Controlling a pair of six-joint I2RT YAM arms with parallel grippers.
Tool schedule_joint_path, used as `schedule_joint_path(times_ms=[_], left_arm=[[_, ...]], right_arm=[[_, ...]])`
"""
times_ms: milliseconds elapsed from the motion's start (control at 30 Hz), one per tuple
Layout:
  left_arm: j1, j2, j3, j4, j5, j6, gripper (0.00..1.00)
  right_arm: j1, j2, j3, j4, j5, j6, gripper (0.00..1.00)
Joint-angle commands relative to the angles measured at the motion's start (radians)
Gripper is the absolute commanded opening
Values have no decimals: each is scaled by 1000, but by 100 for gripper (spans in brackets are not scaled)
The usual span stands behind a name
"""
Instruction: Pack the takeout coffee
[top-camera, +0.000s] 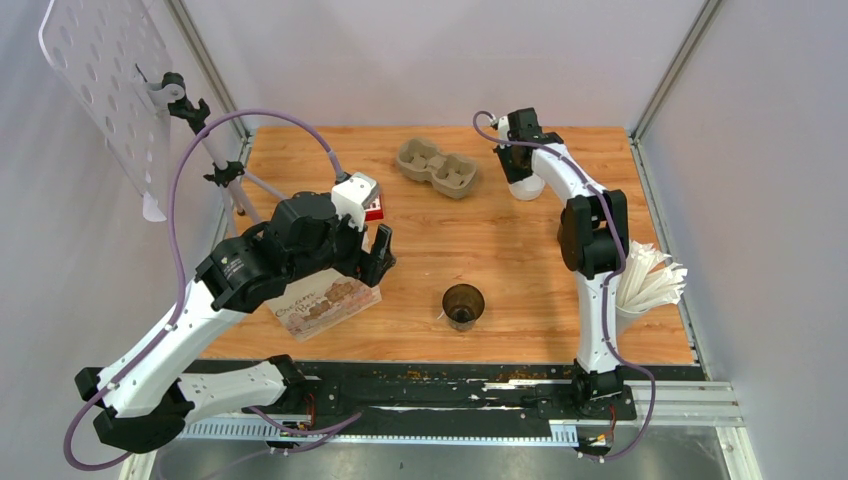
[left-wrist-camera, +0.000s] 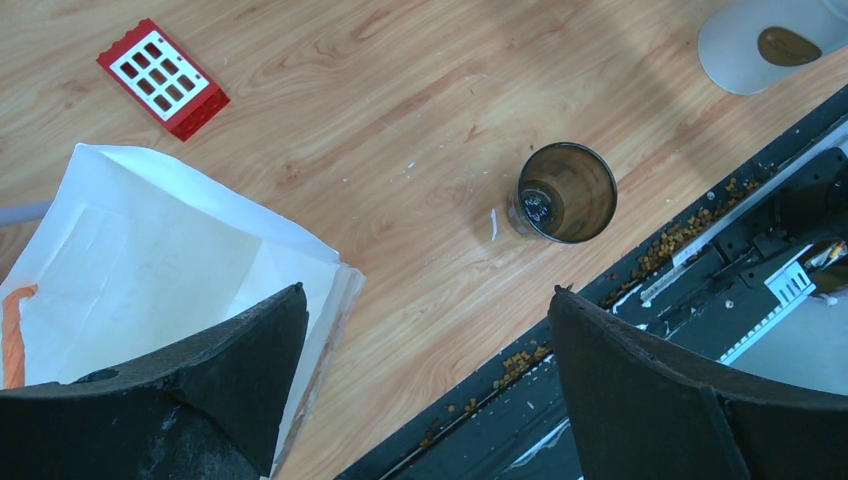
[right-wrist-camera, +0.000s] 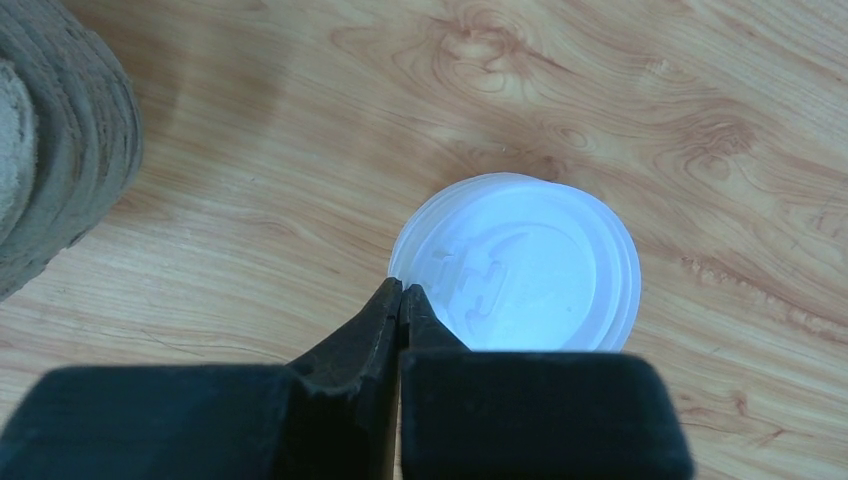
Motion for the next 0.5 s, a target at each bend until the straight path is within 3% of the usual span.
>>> schedule_joint_path(times_ms=[0, 467], left_arm=[[-6, -12, 24, 19, -12, 7, 96], [-6, -46, -1, 80, 29, 111, 98]], right_arm=[[-7, -33, 38, 7, -17, -16, 0], [-4, -225, -44, -11, -34, -22, 0]])
